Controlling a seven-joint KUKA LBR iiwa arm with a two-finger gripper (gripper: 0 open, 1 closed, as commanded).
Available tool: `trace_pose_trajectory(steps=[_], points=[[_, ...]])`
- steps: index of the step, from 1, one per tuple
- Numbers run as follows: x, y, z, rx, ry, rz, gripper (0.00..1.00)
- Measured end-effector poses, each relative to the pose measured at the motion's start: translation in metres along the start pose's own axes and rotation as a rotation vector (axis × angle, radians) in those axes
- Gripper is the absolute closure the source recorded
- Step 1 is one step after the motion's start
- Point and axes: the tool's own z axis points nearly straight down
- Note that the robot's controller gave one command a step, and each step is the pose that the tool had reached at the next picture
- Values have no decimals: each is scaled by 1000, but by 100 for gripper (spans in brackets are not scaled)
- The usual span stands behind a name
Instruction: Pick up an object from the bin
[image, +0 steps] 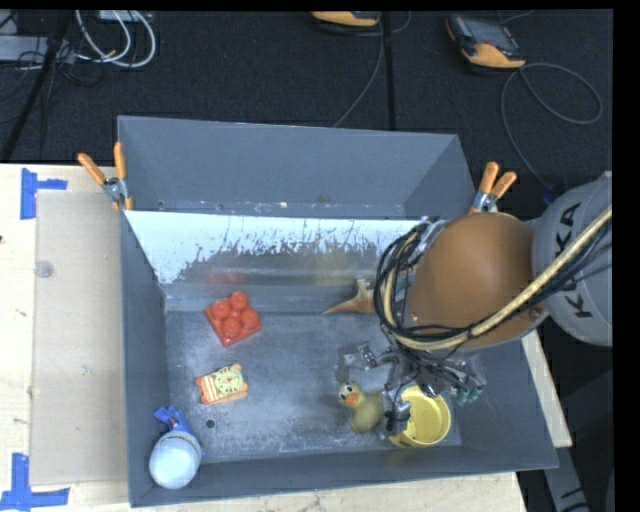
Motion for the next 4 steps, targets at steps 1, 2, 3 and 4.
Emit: trace_pose_trajectory(steps=[1,2,3,4], points=[[-28,-24,18,1,-6,-48,100],[-10,-39,52,0,-1,-238,100],[-1,-33,28,-9,11,-262,100],[-22,-37,31,8,-15,-186,100]])
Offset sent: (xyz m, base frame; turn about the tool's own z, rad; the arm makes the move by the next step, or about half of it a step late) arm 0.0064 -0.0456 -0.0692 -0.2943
